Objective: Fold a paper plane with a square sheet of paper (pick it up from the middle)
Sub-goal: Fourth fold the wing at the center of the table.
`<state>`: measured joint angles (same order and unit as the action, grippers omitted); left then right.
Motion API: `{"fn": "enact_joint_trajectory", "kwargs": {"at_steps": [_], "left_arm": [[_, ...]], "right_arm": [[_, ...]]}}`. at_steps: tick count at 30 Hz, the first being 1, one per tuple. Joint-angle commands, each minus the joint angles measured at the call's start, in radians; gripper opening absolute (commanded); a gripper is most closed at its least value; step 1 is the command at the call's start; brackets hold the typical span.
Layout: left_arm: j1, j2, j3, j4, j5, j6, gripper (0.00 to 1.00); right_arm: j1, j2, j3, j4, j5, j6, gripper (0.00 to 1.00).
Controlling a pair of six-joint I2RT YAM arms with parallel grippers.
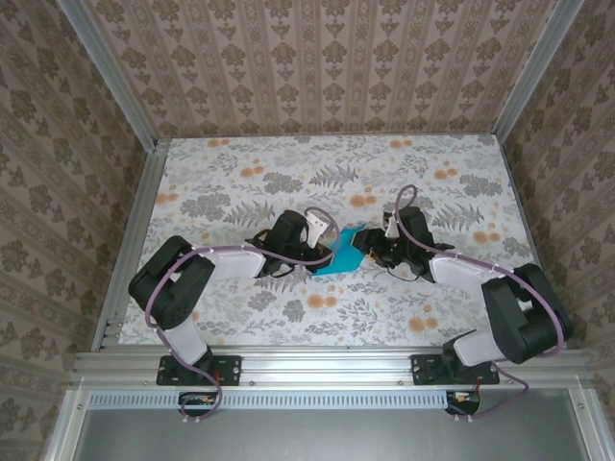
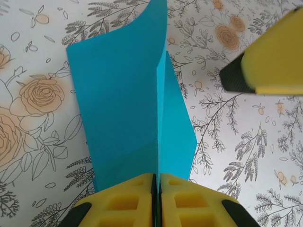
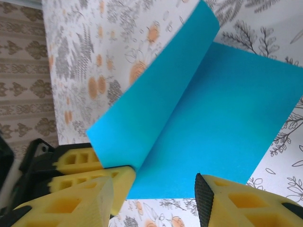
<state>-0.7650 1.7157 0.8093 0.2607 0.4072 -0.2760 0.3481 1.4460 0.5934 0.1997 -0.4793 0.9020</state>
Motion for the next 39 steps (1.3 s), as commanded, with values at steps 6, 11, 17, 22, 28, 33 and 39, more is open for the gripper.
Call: {"fn": "enact_joint_trajectory", "kwargs": {"at_steps": [6, 11, 17, 22, 28, 33, 39], "left_arm": [[0.034, 0.043, 0.027, -0.030, 0.064, -0.111, 0.12], [0.048, 0.071, 0.032, -0.030, 0.082, -0.162, 0.12], [0.056, 0.082, 0.036, -0.032, 0.084, -0.189, 0.12], [0.062, 0.085, 0.037, -0.035, 0.086, -0.195, 0.12], [0.067, 0.090, 0.040, -0.034, 0.102, -0.207, 0.12], [0.069, 0.093, 0.045, -0.033, 0.116, -0.210, 0.13], [0.070, 0.112, 0.060, -0.038, 0.138, -0.209, 0.14]], "right_arm": [[0.049, 0.112, 0.051, 0.037, -0.021, -0.029, 0.51], [0.069, 0.166, 0.089, 0.036, -0.015, -0.029, 0.51], [0.080, 0.218, 0.134, 0.008, 0.005, -0.038, 0.51], [0.085, 0.256, 0.164, -0.021, 0.013, -0.046, 0.51], [0.094, 0.279, 0.193, -0.057, 0.034, -0.060, 0.52], [0.097, 0.293, 0.210, -0.096, 0.063, -0.069, 0.53], [0.100, 0.304, 0.224, -0.138, 0.094, -0.080, 0.57]]}}
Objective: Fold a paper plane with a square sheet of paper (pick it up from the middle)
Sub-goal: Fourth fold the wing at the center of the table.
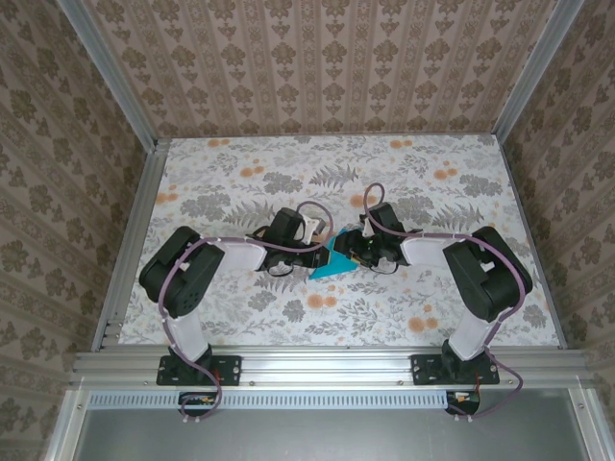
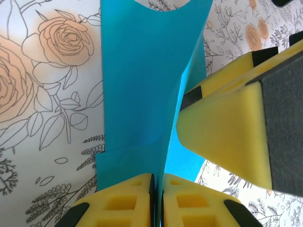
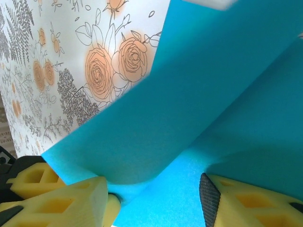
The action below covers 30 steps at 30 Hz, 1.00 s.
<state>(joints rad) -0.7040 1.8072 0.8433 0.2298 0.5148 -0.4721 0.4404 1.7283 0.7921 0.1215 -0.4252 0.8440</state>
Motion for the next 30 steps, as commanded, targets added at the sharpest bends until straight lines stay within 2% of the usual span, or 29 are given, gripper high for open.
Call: {"fn": "enact_joint_trajectory", "kwargs": {"at_steps": [1, 7, 15, 25, 30], "left_arm": [[0.010, 0.023, 0.026, -0.007, 0.033, -0.014, 0.14], [0.014, 0.011, 0.021, -0.017, 0.042, -0.014, 0.18], [0.021, -0.052, -0.023, -0.043, 0.029, -0.018, 0.28], [0.021, -0.071, -0.078, -0.029, 0.046, -0.043, 0.26], [0.019, -0.054, -0.067, -0.033, 0.062, -0.048, 0.19]], "right_arm": [[0.008, 0.022, 0.027, -0.071, 0.049, -0.022, 0.58], [0.011, 0.034, 0.041, -0.132, 0.104, -0.014, 0.58], [0.011, 0.055, 0.045, -0.170, 0.140, 0.013, 0.58], [0.011, 0.068, 0.050, -0.190, 0.153, 0.029, 0.58], [0.012, 0.074, 0.056, -0.216, 0.169, 0.035, 0.58]]}}
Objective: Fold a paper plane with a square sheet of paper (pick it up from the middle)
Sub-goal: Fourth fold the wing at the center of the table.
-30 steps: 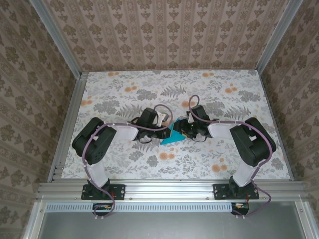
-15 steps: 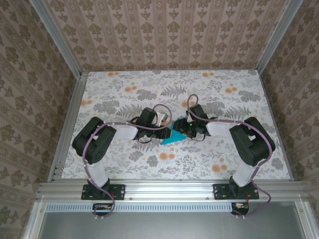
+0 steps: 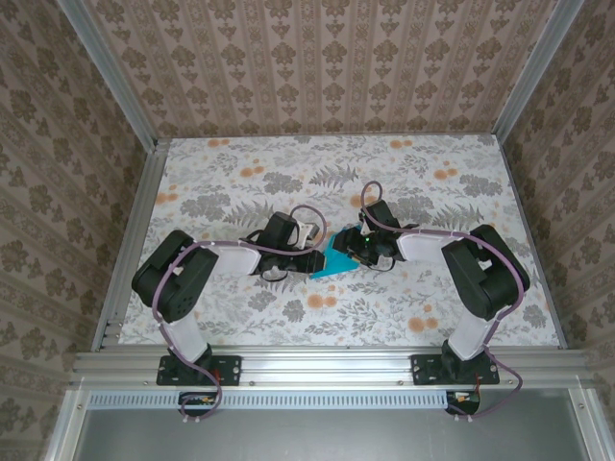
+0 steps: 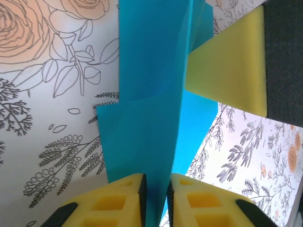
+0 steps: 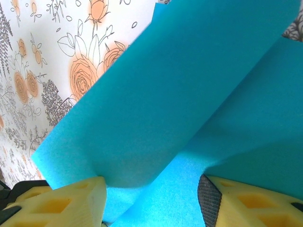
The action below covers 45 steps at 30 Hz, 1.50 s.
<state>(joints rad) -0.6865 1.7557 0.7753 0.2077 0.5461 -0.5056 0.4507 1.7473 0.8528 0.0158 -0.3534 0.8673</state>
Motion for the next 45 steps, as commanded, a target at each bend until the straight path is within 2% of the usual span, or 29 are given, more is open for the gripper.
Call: {"fn": "enact_joint_trajectory", "kwargs": {"at_steps": [1, 18, 23, 27, 34, 37, 40, 45], "left_arm": [[0.001, -0.002, 0.002, -0.011, 0.034, -0.014, 0.18], [-0.005, 0.074, 0.097, -0.029, 0.090, 0.015, 0.20], [-0.001, 0.051, 0.102, -0.052, 0.086, 0.016, 0.21], [0.015, -0.014, 0.078, -0.085, 0.054, 0.015, 0.30], [0.057, -0.112, 0.018, -0.090, -0.019, -0.055, 0.54], [0.064, -0.166, -0.020, -0.077, -0.083, -0.095, 0.58], [0.064, -0.208, -0.055, -0.047, -0.120, -0.136, 0.57], [0.043, -0.216, -0.088, 0.032, -0.086, -0.173, 0.42]], "right_arm": [[0.000, 0.056, -0.004, -0.119, 0.103, 0.012, 0.58], [0.002, 0.061, -0.008, -0.138, 0.109, 0.008, 0.57], [0.003, 0.062, -0.008, -0.150, 0.113, 0.004, 0.56], [0.002, 0.063, -0.005, -0.166, 0.123, -0.006, 0.56], [0.002, 0.065, 0.000, -0.188, 0.138, -0.015, 0.56], [0.002, 0.064, 0.003, -0.203, 0.157, -0.017, 0.56], [0.003, 0.070, 0.010, -0.226, 0.175, -0.016, 0.56], [0.011, 0.076, 0.029, -0.278, 0.223, -0.005, 0.53]]}}
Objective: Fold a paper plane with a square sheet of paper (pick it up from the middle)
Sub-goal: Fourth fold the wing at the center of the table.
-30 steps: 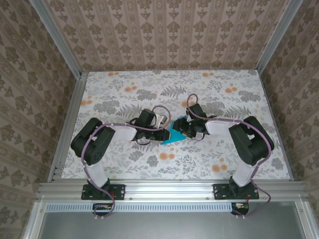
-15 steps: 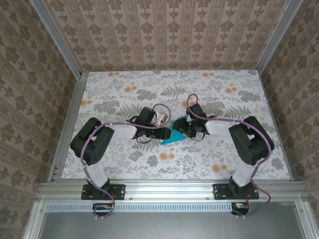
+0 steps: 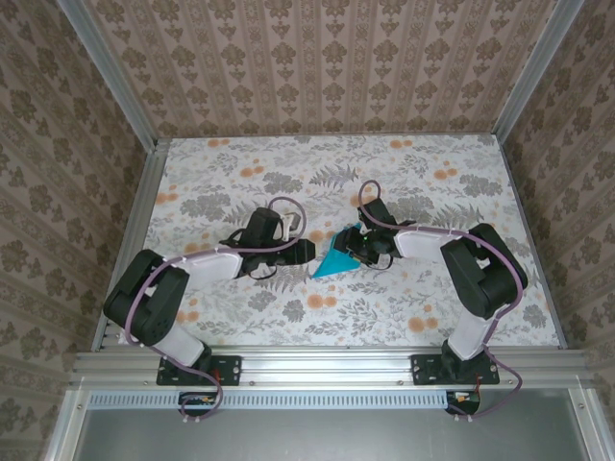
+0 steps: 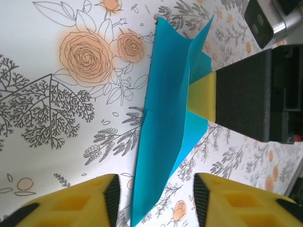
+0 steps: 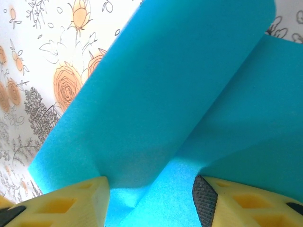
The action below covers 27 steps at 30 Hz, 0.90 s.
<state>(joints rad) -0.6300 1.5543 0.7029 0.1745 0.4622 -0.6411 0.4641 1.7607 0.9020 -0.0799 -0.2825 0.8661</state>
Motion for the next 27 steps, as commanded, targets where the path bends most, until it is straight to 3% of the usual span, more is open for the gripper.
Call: {"fn": "enact_joint_trajectory", "kwargs": {"at_steps": [1, 6, 16, 27], "left_arm": [[-0.021, -0.011, -0.014, 0.078, 0.010, -0.040, 0.40], [-0.073, 0.025, 0.017, 0.113, 0.053, -0.023, 0.33], [-0.118, 0.141, 0.096, 0.099, 0.096, 0.005, 0.31], [-0.109, 0.188, 0.136, 0.059, 0.016, 0.014, 0.26]], "right_arm": [[-0.001, 0.063, -0.016, -0.193, 0.161, 0.000, 0.53], [0.001, 0.074, -0.013, -0.212, 0.178, 0.021, 0.49], [0.005, 0.088, -0.011, -0.220, 0.180, 0.041, 0.49], [0.004, 0.091, -0.018, -0.218, 0.180, 0.040, 0.50]]}}
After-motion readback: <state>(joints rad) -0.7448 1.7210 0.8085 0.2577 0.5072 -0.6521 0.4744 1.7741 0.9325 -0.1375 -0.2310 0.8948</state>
